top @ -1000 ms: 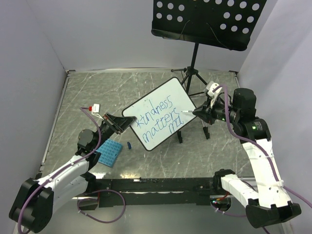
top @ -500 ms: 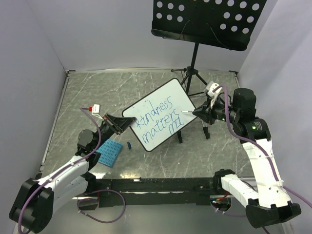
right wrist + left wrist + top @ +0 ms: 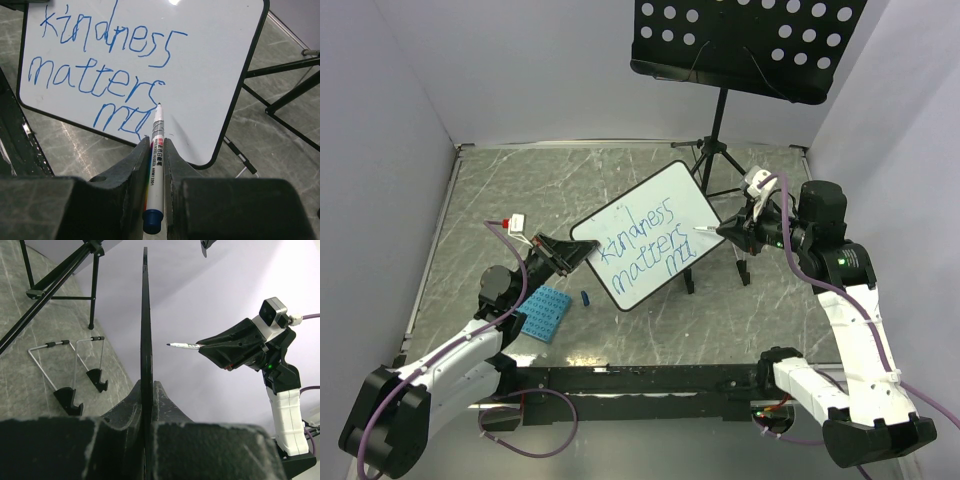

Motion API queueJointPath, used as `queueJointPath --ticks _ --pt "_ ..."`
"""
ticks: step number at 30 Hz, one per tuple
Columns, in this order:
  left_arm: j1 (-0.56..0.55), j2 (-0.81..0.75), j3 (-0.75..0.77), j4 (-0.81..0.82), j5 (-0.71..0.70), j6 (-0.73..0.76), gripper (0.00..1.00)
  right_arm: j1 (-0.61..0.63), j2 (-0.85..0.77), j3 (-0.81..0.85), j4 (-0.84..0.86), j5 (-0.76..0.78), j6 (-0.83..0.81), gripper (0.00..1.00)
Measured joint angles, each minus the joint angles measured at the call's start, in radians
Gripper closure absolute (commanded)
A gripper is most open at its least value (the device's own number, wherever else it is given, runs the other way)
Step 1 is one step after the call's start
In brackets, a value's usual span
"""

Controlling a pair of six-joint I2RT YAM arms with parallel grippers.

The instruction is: Write a sentence on the whiteboard

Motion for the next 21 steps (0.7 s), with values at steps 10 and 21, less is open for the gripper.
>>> queueJointPath --ticks 10,21 --pt "0.002 0.0 0.0 0.001 0.009 0.0 0.99 -0.002 0.002 0.0 0.0 0.0 -0.005 1.0" --pt "0.003 0.0 -0.001 0.003 0.016 0.0 0.99 -0.002 0.002 0.0 0.0 0.005 -0.01 1.0"
